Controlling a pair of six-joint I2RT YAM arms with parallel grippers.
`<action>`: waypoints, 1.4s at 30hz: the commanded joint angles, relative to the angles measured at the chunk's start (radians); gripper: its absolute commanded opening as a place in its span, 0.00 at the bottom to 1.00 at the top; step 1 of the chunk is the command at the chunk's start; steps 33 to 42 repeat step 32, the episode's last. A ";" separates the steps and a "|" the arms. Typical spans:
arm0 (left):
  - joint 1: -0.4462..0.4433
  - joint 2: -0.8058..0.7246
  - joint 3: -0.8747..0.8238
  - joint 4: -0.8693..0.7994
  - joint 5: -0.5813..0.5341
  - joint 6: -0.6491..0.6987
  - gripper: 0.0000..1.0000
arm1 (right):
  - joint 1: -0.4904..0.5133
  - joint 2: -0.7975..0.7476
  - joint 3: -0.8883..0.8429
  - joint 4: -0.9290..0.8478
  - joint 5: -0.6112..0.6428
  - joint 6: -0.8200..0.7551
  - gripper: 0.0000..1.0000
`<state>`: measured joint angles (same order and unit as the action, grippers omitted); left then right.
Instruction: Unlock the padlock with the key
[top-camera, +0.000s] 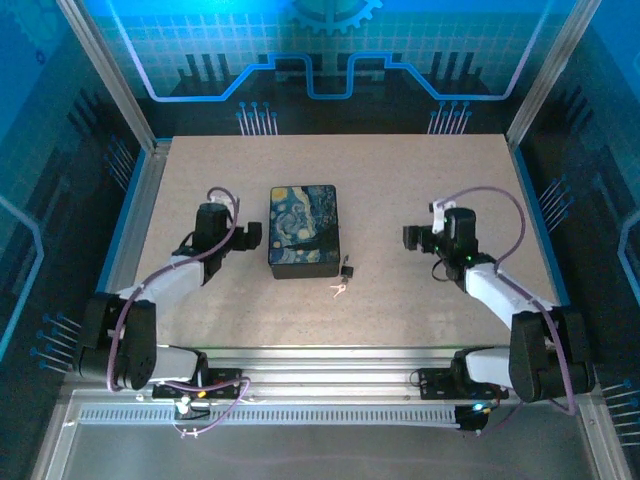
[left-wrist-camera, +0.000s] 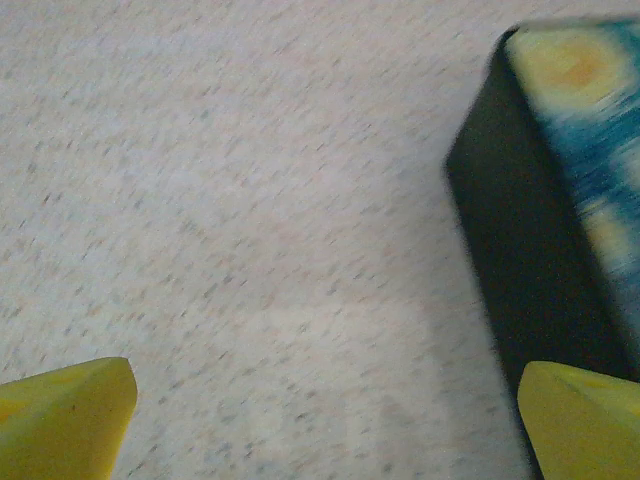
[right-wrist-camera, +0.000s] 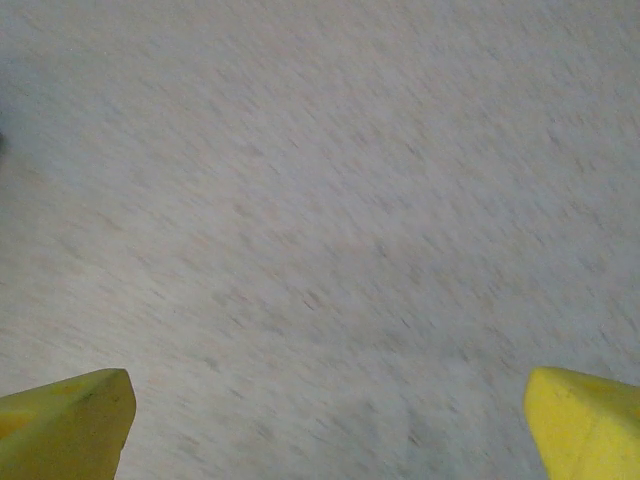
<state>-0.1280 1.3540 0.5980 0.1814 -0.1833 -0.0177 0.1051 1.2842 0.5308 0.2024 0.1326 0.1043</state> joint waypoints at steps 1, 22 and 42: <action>0.028 0.034 -0.108 0.306 -0.047 0.040 0.99 | -0.017 0.035 -0.065 0.269 0.082 -0.080 1.00; 0.117 0.197 -0.211 0.732 0.099 0.027 0.99 | -0.050 0.221 -0.100 0.557 -0.069 -0.106 1.00; 0.120 0.197 -0.210 0.732 0.122 0.032 0.99 | -0.049 0.221 -0.100 0.557 -0.070 -0.106 1.00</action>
